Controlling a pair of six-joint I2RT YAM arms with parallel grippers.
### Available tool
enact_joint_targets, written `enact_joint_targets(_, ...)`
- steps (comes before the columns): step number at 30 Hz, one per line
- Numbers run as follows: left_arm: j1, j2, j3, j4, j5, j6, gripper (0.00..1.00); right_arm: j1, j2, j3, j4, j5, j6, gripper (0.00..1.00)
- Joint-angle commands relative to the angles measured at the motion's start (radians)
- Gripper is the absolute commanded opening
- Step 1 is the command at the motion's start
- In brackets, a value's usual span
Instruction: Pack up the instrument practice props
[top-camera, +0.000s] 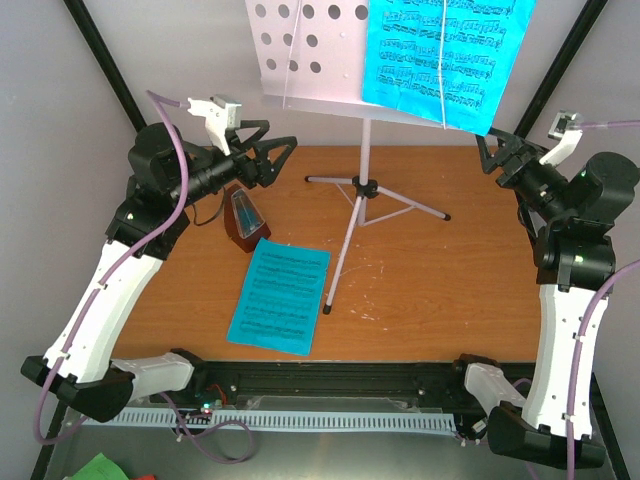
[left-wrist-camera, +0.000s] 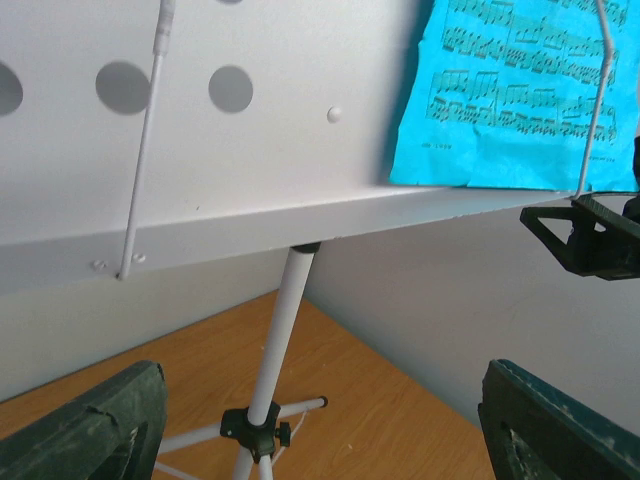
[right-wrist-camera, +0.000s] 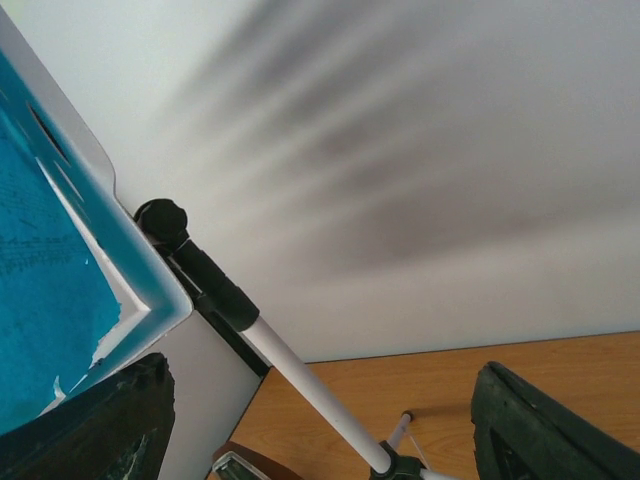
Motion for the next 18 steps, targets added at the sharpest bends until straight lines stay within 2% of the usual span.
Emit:
enact_joint_targets(1,-0.008,0.004,0.040,0.057,0.037,0.019,0.86,0.001,-0.024,-0.005,0.026,0.044,0.016,0.80)
enact_joint_targets(9,-0.007,0.018,0.037,0.075,0.069,0.015,0.86,0.001,-0.078,-0.095,0.002,0.195,-0.006,0.81)
enact_joint_targets(15,-0.008,0.022,0.031,0.091,0.094,0.006,0.87,-0.006,-0.099,-0.155,-0.071,0.441,-0.089,0.88)
enact_joint_targets(18,-0.008,0.014,0.026,0.087,0.094,0.012,0.88,-0.017,-0.067,-0.133,-0.104,0.488,-0.116,0.89)
